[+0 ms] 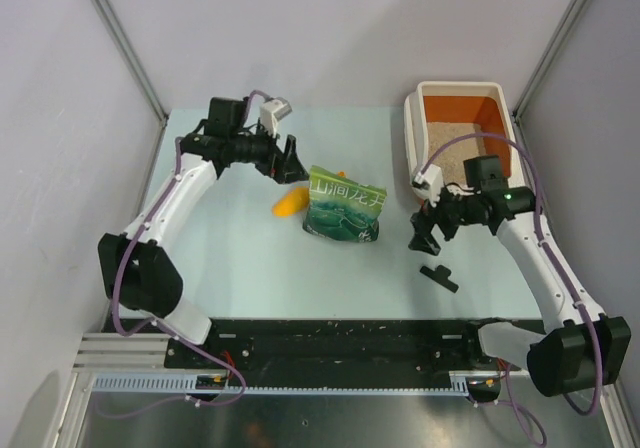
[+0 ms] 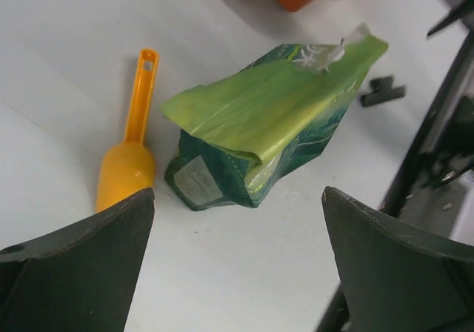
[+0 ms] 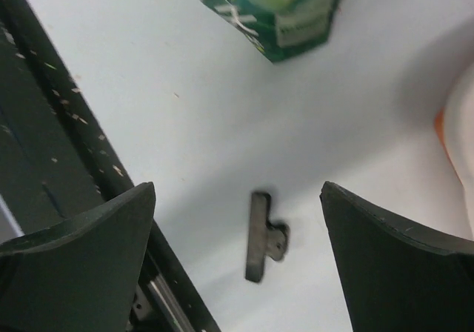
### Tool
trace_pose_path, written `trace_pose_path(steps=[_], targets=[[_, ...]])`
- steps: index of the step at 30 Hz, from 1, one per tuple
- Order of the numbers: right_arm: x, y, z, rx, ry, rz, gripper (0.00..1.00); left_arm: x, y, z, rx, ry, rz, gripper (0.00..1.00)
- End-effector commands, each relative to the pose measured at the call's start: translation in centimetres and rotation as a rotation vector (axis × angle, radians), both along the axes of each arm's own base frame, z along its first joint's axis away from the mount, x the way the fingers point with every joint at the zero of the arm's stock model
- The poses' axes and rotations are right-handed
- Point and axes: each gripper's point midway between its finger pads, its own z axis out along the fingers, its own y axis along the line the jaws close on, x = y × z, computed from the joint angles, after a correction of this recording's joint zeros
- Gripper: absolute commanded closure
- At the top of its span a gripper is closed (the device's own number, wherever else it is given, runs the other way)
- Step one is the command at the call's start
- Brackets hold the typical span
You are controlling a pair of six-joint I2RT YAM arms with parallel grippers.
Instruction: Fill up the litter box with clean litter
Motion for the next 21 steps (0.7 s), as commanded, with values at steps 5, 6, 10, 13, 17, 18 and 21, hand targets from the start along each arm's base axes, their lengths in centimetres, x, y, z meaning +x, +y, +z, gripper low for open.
trace_pose_path(steps=[5,6,10,13,17,18,21], targets=[[3.7,5.3,4.2,0.172,0.006,-0.091,0.00,1.4,-2.1,1.0,-0.330,0.487,0.198,0.00],[4.3,5.5,4.9,0.178,-0.012,-0.088,0.00,1.4,-2.3,0.8,-0.347,0.517,0.194,0.00],[5.6,5.9,4.5,0.139,-0.018,-0.082,0.00,1.4,-3.8,0.3,-0.442,0.674,0.168,0.00],[6.1,6.0,4.4,0.125,-0.026,-0.087,0.00,1.8,-4.9,-0.3,-0.488,0.752,0.159,0.00],[6.5,5.9,4.6,0.119,-0.030,-0.102,0.01,2.0,-6.6,0.5,-0.522,0.781,0.084,0.07],[6.6,5.8,4.5,0.113,-0.034,-0.106,0.01,1.9,-6.9,0.8,-0.527,0.788,0.065,0.09],[7.0,5.7,4.9,0.109,-0.055,-0.116,0.01,1.3,-7.8,1.8,-0.542,0.788,-0.011,0.17]])
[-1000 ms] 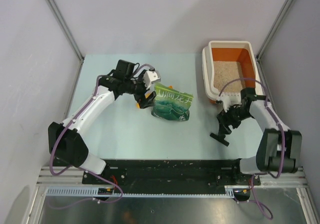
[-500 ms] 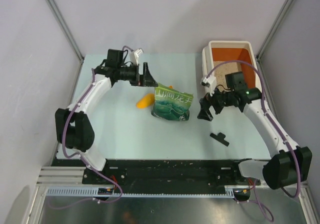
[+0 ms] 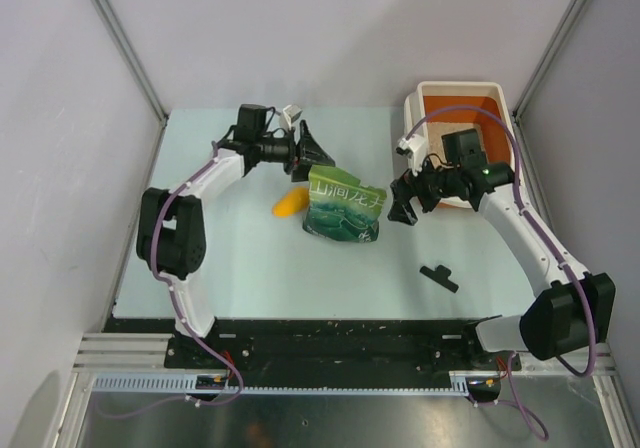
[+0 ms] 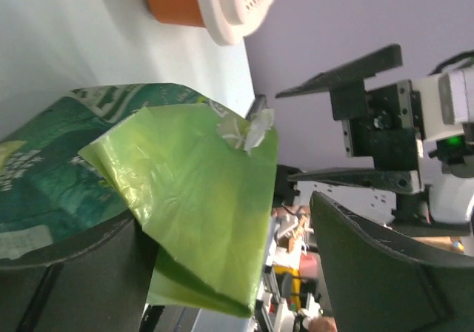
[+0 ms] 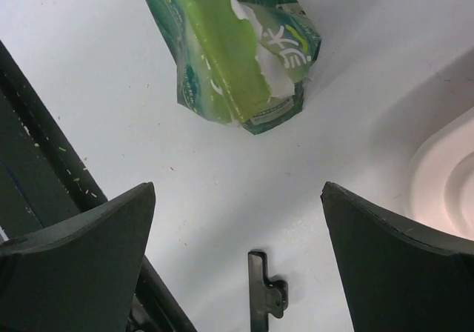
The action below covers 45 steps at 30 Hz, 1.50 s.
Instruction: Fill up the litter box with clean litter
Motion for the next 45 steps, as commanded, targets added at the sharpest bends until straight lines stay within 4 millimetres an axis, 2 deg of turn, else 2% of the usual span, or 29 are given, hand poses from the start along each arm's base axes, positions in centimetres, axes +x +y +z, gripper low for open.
trace_pose_path(steps=[1,4,6,7,8,15,16,20,23,25,27,30,31,33,34,35,38,39,40,43,45], targets=[[1.8,0.2,2.3,0.007,-0.084,-0.029,0.01,-1.2,-1.8,4.9,-0.136,-0.062,-0.124,0.19],[2.4,0.6,3.1,0.028,-0.094,-0.029,0.01,-1.4,-1.8,5.9,-0.162,-0.078,-0.139,0.24],[2.5,1.1,3.7,0.053,-0.091,-0.011,0.01,-1.7,-1.7,6.9,-0.187,-0.114,-0.161,0.32],[2.6,1.4,4.0,0.068,-0.088,-0.008,0.02,-1.7,-1.9,7.4,-0.216,-0.198,-0.182,0.41],[2.6,1.6,4.3,0.080,-0.089,0.004,0.02,-2.3,-1.9,8.3,-0.247,-0.186,-0.194,0.45],[4.5,4.3,6.1,0.157,-0.089,0.069,0.04,-3.1,-1.5,7.0,-0.247,-0.219,-0.206,0.71],[5.3,4.8,6.5,0.175,-0.098,0.076,0.04,-3.0,-1.5,7.0,-0.245,-0.238,-0.206,0.78],[6.1,7.4,8.4,0.286,-0.065,0.118,0.05,-3.1,-1.0,8.5,-0.251,-0.317,-0.211,0.85],[7.0,8.9,8.5,0.298,-0.069,0.151,0.07,-3.4,-0.7,9.3,-0.254,-0.366,-0.220,0.86],[6.8,10.0,8.2,0.295,-0.058,0.179,0.10,-3.8,-0.5,9.7,-0.254,-0.408,-0.226,0.87],[7.0,11.1,7.9,0.296,-0.050,0.200,0.13,-4.1,-0.4,9.9,-0.253,-0.437,-0.228,0.87],[7.1,12.0,8.0,0.294,-0.068,0.230,0.39,-4.3,0.1,10.3,-0.248,-0.483,-0.221,0.79],[7.1,12.4,8.2,0.294,-0.079,0.242,0.63,-4.3,0.3,10.0,-0.242,-0.501,-0.215,0.70],[7.3,12.6,8.7,0.288,-0.104,0.251,0.91,-4.1,1.1,10.6,-0.233,-0.541,-0.187,0.63],[7.3,12.8,8.8,0.277,-0.125,0.265,1.00,-3.9,1.3,10.4,-0.223,-0.577,-0.179,0.57],[7.2,12.8,9.1,0.275,-0.141,0.278,1.00,-4.1,1.7,11.1,-0.218,-0.621,-0.169,0.54],[6.4,13.4,10.7,0.256,-0.221,0.337,1.00,-3.3,2.5,11.6,-0.171,-0.773,-0.142,0.40],[6.0,13.6,11.2,0.250,-0.241,0.353,1.00,-3.5,2.6,11.3,-0.146,-0.769,-0.144,0.34],[5.8,13.7,12.2,0.248,-0.277,0.366,1.00,-3.2,2.7,11.9,-0.125,-0.882,-0.166,0.32],[5.0,14.7,13.0,0.221,-0.338,0.422,1.00,-3.2,2.6,12.9,-0.116,-0.994,-0.195,0.26],[4.9,15.1,12.9,0.199,-0.362,0.438,1.00,-2.7,2.5,13.3,-0.113,-1.045,-0.212,0.23]])
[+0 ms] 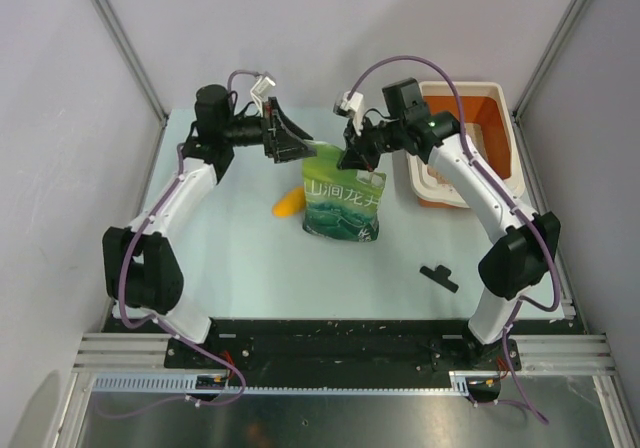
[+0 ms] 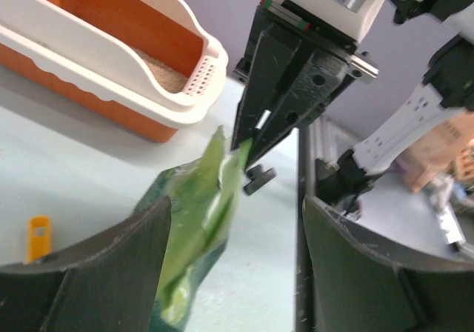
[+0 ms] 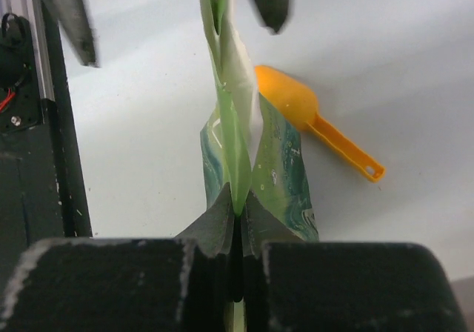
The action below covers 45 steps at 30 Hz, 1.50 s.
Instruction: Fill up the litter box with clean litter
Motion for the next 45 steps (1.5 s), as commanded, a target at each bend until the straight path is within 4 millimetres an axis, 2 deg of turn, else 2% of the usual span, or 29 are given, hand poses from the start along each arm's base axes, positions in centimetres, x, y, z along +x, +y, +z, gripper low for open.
trace_pose_path(steps=[1,3,7,13,16,18,23,24,25,26,27,28,29,31,32,34,37,40,45], targets=[[-0.6,2.1,5.5,0.059,-0.225,0.097,1.00,0.1,-0.2,2.5,0.021,-0.268,-0.044,0.23],[-0.6,2.2,5.8,0.066,-0.230,0.098,1.00,0.6,-0.3,2.4,0.038,-0.287,-0.040,0.24],[-0.7,2.3,6.0,0.068,-0.233,0.096,1.00,1.1,-0.6,0.7,0.066,-0.305,-0.047,0.26],[-0.8,2.2,6.2,0.068,-0.235,0.091,1.00,-0.6,-2.1,-1.3,0.119,-0.349,-0.111,0.30],[-0.9,2.1,6.0,0.063,-0.231,0.089,1.00,-0.6,-2.6,-2.4,0.164,-0.374,-0.104,0.43],[-0.9,2.0,5.8,0.056,-0.229,0.084,1.00,-0.5,-2.8,-2.4,0.174,-0.396,-0.105,0.55],[-0.7,1.0,5.5,0.035,-0.210,0.014,1.00,-1.0,-3.2,-2.4,0.173,-0.407,-0.136,0.75],[-0.6,0.8,5.6,0.035,-0.205,-0.005,0.98,-1.2,-3.2,-2.7,0.173,-0.395,-0.143,0.87],[-0.4,0.4,5.8,0.031,-0.204,-0.037,0.83,-1.4,-3.2,-2.6,0.168,-0.387,-0.149,0.93],[-0.4,0.0,6.4,0.041,-0.176,-0.076,0.75,-1.5,-3.2,-2.6,0.168,-0.381,-0.148,0.99],[-0.4,-0.3,6.9,0.047,-0.163,-0.107,0.55,-1.8,-3.2,-2.6,0.166,-0.372,-0.150,1.00],[0.1,-0.9,7.4,0.044,-0.157,-0.160,0.45,-2.1,-3.0,-2.0,0.164,-0.388,-0.144,1.00],[0.2,-1.4,8.8,0.070,-0.157,-0.208,0.38,-2.3,-2.9,-1.6,0.164,-0.394,-0.138,1.00],[1.3,-3.1,9.8,0.097,-0.104,-0.390,0.26,-2.9,-2.5,-0.6,0.168,-0.421,-0.117,1.00],[1.4,-3.9,10.2,0.104,-0.090,-0.443,0.25,-2.8,-2.3,-0.4,0.178,-0.434,-0.099,1.00],[2.0,-5.5,9.2,0.068,-0.041,-0.578,0.23,-3.1,-2.1,0.0,0.184,-0.453,-0.083,1.00],[1.3,-7.5,5.6,-0.041,0.024,-0.673,0.22,-3.3,-1.6,1.0,0.196,-0.497,-0.049,1.00],[0.1,-8.6,2.3,-0.114,0.079,-0.704,0.22,-3.7,-1.4,1.7,0.196,-0.525,-0.035,1.00],[-0.7,-8.8,0.1,-0.143,0.120,-0.707,0.22,-4.2,-1.1,1.8,0.195,-0.519,-0.027,1.00]])
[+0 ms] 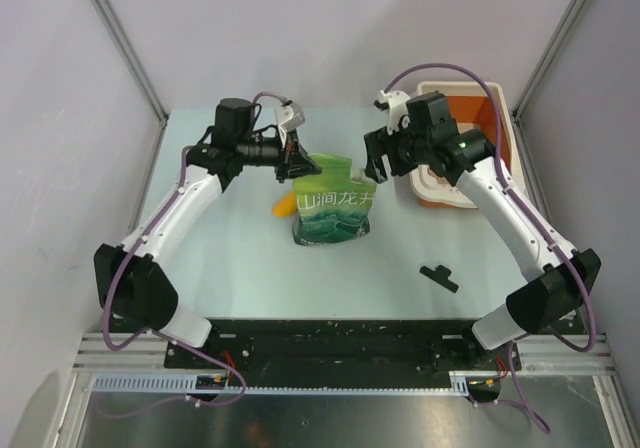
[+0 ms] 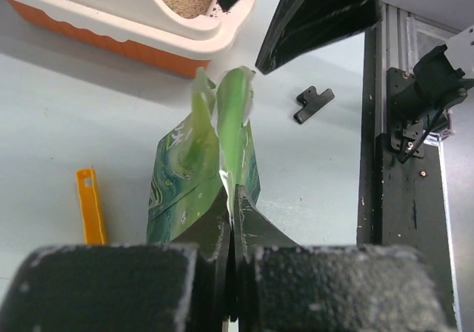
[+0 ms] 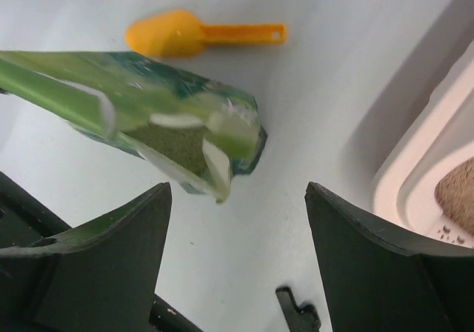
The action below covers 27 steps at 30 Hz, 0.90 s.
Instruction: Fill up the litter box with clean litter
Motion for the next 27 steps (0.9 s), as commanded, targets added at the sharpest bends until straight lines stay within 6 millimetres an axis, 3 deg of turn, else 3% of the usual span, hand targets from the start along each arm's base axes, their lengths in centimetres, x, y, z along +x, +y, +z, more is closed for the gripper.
trace_pose_path(steps=[1,7,11,18,27], targets=[[-0.4,-0.8,-1.6,-0.025,0.039,-0.068,0.22,-1.5,0.4,5.1,-0.067,-0.204,-0.042,1.00],[1.0,-0.6,-2.5,0.023,0.087,-0.100,0.23,-1.8,0.2,4.7,-0.065,-0.199,-0.038,1.00],[2.1,0.5,-1.8,0.064,0.090,-0.075,0.23,-2.0,0.2,4.3,-0.064,-0.191,-0.036,1.00],[1.3,2.6,-3.4,0.070,0.160,-0.026,0.24,-2.2,0.1,4.3,-0.062,-0.203,-0.031,1.00],[0.4,2.7,-5.8,0.019,0.211,-0.065,0.25,-2.5,0.1,4.6,-0.069,-0.220,-0.025,1.00]])
